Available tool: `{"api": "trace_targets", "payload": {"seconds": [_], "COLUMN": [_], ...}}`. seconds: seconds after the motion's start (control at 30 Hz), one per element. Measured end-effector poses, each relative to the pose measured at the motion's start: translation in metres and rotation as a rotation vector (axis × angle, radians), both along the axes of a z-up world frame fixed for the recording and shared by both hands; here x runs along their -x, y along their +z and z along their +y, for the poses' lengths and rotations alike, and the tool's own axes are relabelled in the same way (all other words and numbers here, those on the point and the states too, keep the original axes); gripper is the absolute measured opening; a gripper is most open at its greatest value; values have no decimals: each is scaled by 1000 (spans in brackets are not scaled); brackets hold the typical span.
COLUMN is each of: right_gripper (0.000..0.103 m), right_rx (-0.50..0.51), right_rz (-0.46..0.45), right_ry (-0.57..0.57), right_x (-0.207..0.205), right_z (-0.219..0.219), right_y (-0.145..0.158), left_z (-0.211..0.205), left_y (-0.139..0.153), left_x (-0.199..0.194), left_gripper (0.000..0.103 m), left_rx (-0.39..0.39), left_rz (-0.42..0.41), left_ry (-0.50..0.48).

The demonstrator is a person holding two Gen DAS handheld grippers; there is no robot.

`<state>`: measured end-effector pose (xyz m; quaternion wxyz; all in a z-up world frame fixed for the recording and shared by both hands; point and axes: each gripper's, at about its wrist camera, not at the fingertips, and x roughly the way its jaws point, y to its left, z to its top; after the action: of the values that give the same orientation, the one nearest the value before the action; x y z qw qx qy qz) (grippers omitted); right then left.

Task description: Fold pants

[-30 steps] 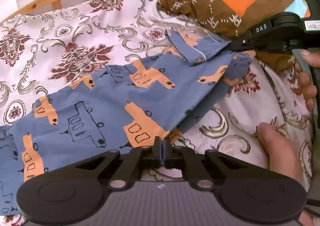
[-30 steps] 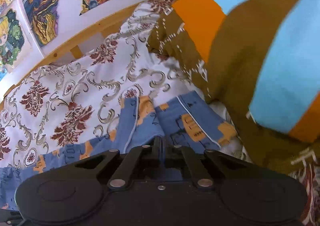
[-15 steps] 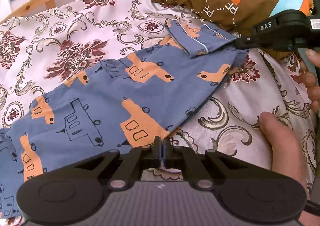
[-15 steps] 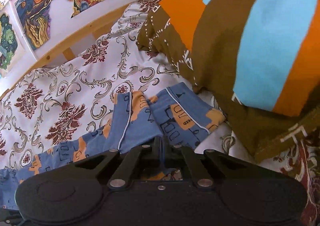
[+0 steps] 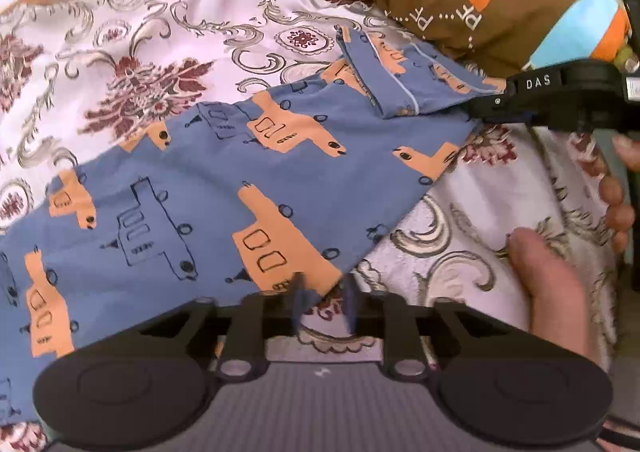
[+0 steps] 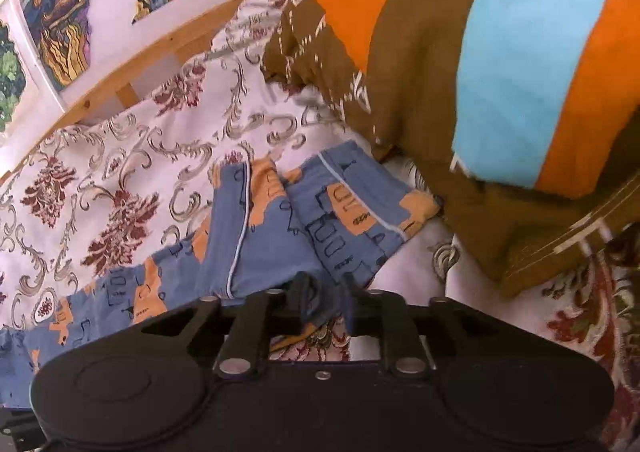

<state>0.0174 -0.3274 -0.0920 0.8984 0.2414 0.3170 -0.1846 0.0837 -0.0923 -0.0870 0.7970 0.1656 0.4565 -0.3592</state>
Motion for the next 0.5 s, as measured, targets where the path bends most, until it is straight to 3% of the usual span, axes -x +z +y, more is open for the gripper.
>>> {"api": "trace_targets", "payload": {"seconds": [0.03, 0.07, 0.13, 0.2, 0.23, 0.27, 0.37, 0.5], "right_gripper": [36, 44, 78, 96, 102, 102, 102, 102], "right_rx": [5, 11, 31, 64, 89, 119, 188, 258], "right_rz": [-8, -13, -24, -38, -44, -49, -27, -37], "right_ry": [2, -1, -9, -21, -30, -37, -33, 41], "right_x": [3, 5, 12, 22, 26, 31, 34, 29], "right_z": [0, 0, 2, 7, 10, 14, 26, 43], "right_y": [3, 7, 13, 19, 22, 24, 23, 23], "left_z": [2, 4, 10, 14, 17, 19, 22, 8], "left_y": [2, 5, 14, 26, 33, 40, 59, 74], "left_x": [0, 0, -1, -5, -9, -15, -40, -85], "left_gripper": [57, 71, 75, 84, 94, 103, 103, 103], "left_rx": [17, 32, 69, 107, 132, 157, 217, 236], "left_rz": [17, 30, 53, 83, 92, 97, 110, 123], "left_ry": [1, 5, 12, 9, 18, 27, 62, 124]}}
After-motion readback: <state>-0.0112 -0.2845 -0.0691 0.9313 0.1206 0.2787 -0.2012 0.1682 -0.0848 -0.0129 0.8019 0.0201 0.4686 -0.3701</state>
